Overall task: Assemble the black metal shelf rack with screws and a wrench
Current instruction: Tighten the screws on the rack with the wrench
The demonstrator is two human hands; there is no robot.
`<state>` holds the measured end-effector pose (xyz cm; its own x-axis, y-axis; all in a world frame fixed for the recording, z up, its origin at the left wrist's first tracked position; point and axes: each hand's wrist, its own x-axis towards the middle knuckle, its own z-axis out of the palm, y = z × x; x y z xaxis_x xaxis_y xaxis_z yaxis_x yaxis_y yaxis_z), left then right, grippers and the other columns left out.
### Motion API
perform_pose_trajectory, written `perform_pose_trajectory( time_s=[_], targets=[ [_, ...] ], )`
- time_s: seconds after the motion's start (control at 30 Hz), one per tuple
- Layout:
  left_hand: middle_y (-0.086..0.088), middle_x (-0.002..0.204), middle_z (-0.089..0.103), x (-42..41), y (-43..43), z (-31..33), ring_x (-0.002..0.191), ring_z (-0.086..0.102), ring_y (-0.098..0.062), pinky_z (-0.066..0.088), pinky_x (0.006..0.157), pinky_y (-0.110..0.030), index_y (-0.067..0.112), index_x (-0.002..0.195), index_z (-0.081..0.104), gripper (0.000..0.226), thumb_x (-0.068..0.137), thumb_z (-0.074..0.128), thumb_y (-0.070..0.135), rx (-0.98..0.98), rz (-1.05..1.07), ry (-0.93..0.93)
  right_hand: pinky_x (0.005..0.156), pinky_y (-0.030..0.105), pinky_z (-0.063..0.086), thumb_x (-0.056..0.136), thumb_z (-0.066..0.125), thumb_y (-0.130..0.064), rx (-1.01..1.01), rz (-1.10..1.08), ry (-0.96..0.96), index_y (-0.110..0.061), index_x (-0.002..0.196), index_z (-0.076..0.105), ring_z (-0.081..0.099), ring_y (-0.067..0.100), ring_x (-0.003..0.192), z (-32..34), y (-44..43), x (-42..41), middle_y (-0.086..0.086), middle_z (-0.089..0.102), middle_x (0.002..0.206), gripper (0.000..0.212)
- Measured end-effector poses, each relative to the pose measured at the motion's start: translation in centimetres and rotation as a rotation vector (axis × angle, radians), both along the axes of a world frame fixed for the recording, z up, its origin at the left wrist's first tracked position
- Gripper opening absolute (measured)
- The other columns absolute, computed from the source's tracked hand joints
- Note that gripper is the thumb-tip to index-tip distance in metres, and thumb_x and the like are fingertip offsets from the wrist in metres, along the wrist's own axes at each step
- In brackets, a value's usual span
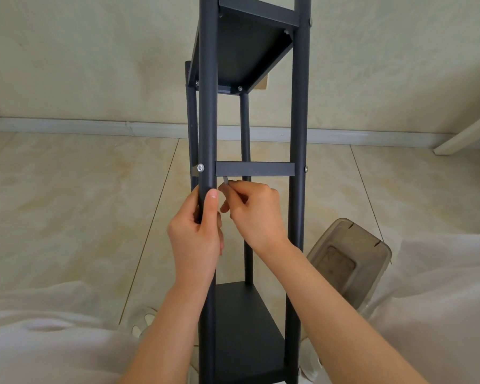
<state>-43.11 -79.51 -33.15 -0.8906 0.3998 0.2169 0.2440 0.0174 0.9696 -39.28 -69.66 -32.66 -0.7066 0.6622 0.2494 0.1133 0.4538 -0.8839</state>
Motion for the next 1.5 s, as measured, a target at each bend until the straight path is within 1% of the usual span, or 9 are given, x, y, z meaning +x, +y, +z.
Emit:
perform_pose_trajectory(
  time_s=[0.17,0.3,0.53,0.73,1.03,1.23,1.33,1.43,1.5],
  targets=[
    [-0.008,0.051,0.049,0.1,0.0,0.0,0.036,0.045,-0.014,0.038,0.037,-0.02,0.011,0.089,0.064,0.035,0.1,0.049,0.041,0.003,0.003,0.005,0.055,0.013,0.037,0.096,0.06,-0.012,0.075,-0.014,0.004,-0.001,0.064,0.067,0.048,0.011,0.051,-0.3,0.1,-0.6,0.0,0.055,0.052,0.035],
    [-0.008,0.051,0.048,0.1,0.0,0.1,0.036,0.044,-0.016,0.038,0.037,-0.022,0.015,0.081,0.061,0.034,0.101,0.049,0.04,0.004,-0.002,0.008,0.059,0.022,0.048,0.096,0.061,-0.012,0.059,-0.012,0.036,0.0,0.071,0.07,0.06,0.013,0.056,-0.9,0.1,-1.0,0.006,0.065,0.059,0.031],
    [-0.011,0.052,0.048,0.0,0.1,-0.2,0.035,0.045,-0.022,0.038,0.037,-0.023,0.02,0.078,0.06,0.031,0.104,0.049,0.034,-0.01,0.014,0.021,0.052,0.005,0.029,0.091,0.066,-0.003,0.154,-0.113,0.176,0.0,0.061,0.062,0.035,0.005,0.045,-2.6,-0.2,-2.3,0.003,0.052,0.05,0.03],
    [-0.011,0.054,0.049,0.0,0.0,-0.3,0.035,0.044,-0.02,0.037,0.036,-0.022,0.021,0.081,0.061,0.029,0.104,0.05,0.035,-0.009,-0.003,0.014,0.055,0.0,0.029,0.087,0.068,0.002,0.291,-0.187,0.246,0.0,0.063,0.065,0.034,0.003,0.051,-3.4,0.1,-2.6,0.006,0.055,0.051,0.025],
    [-0.009,0.054,0.048,0.1,0.1,0.0,0.035,0.044,-0.019,0.037,0.036,-0.024,0.028,0.078,0.058,0.028,0.104,0.05,0.035,-0.026,-0.009,0.019,0.049,0.017,0.029,0.096,0.058,-0.015,0.029,-0.081,-0.116,-0.021,0.051,0.041,0.037,0.009,0.043,-2.7,-0.1,-1.3,-0.01,0.039,0.046,0.048],
    [-0.001,0.051,0.049,0.2,0.2,0.1,0.035,0.045,-0.016,0.038,0.036,-0.023,0.021,0.084,0.062,0.03,0.099,0.05,0.044,-0.019,-0.027,0.008,0.058,0.041,0.049,0.096,0.054,-0.015,-0.038,-0.066,-0.126,-0.005,0.057,0.057,0.049,0.024,0.052,-0.7,-0.5,-0.1,0.007,0.052,0.052,0.04],
    [0.001,0.051,0.049,0.3,0.4,0.0,0.035,0.045,-0.015,0.037,0.036,-0.022,0.016,0.089,0.064,0.031,0.101,0.05,0.041,-0.016,-0.029,-0.005,0.057,0.037,0.05,0.096,0.055,-0.014,-0.041,-0.083,-0.119,-0.007,0.059,0.06,0.051,0.019,0.052,0.0,-0.3,0.2,0.003,0.053,0.051,0.038],
    [0.002,0.051,0.049,0.2,0.4,-0.1,0.035,0.046,-0.014,0.037,0.036,-0.023,0.014,0.093,0.066,0.033,0.1,0.051,0.043,-0.014,-0.026,-0.019,0.051,0.021,0.042,0.095,0.056,-0.014,-0.032,-0.099,-0.098,-0.01,0.06,0.063,0.051,0.014,0.052,0.4,-0.2,0.2,-0.002,0.054,0.051,0.036],
    [0.003,0.051,0.049,0.1,0.4,-0.1,0.035,0.046,-0.013,0.037,0.036,-0.022,0.014,0.096,0.067,0.037,0.097,0.05,0.047,-0.003,-0.03,-0.024,0.052,0.024,0.043,0.095,0.057,-0.015,-0.041,-0.098,-0.086,-0.007,0.061,0.064,0.052,0.017,0.054,0.8,-0.2,0.1,0.001,0.055,0.052,0.036]
  ],
)
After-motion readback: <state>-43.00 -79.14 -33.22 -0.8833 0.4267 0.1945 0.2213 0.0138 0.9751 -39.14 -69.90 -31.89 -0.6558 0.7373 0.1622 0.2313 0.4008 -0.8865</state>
